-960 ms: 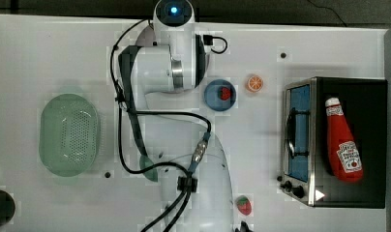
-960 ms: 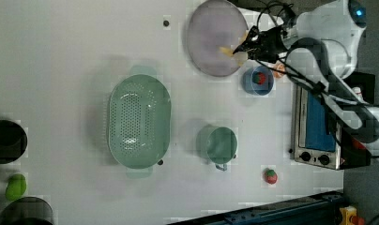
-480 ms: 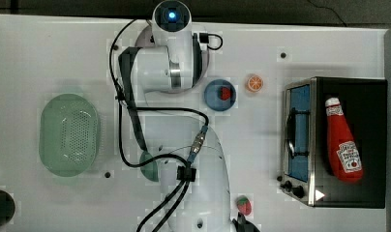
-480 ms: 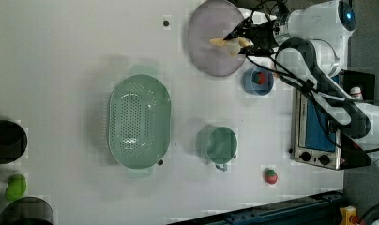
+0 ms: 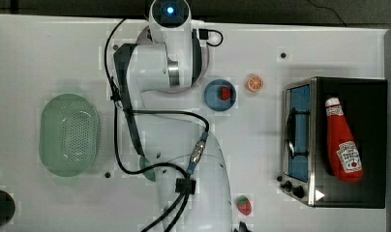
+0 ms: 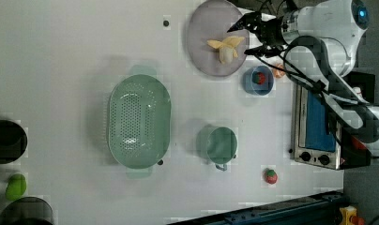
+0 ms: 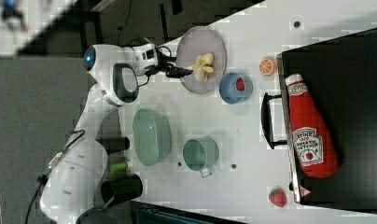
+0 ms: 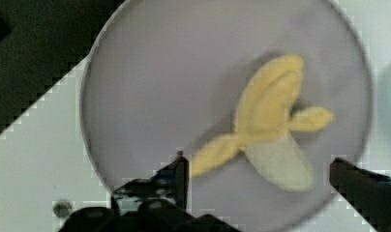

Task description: Pick banana from table and place on plate.

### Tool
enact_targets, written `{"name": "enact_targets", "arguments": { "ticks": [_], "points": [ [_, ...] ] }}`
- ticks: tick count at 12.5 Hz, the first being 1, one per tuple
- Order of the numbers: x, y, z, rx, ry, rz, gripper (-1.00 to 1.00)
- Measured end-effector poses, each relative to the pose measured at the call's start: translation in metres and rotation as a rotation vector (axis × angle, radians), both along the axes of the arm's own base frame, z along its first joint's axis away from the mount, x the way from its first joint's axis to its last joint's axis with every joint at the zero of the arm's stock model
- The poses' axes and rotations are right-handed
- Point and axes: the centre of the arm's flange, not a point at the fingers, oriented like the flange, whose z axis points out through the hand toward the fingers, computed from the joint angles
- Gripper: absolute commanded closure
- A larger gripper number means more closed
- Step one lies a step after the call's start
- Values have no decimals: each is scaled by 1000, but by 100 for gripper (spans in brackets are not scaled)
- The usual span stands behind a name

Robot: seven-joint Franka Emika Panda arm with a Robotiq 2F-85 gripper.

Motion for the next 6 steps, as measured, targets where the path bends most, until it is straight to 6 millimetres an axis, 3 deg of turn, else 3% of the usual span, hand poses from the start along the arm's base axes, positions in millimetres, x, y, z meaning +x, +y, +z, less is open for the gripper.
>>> {"name": "enact_targets", "arguments": {
  "ticks": [2, 3, 6],
  "points": [
    [-22, -5, 29, -29, 9, 5, -100],
    [-35, -12, 54, -39, -3, -3, -100],
    [-82, -46, 156, -69, -15, -60, -100]
  ]
}}
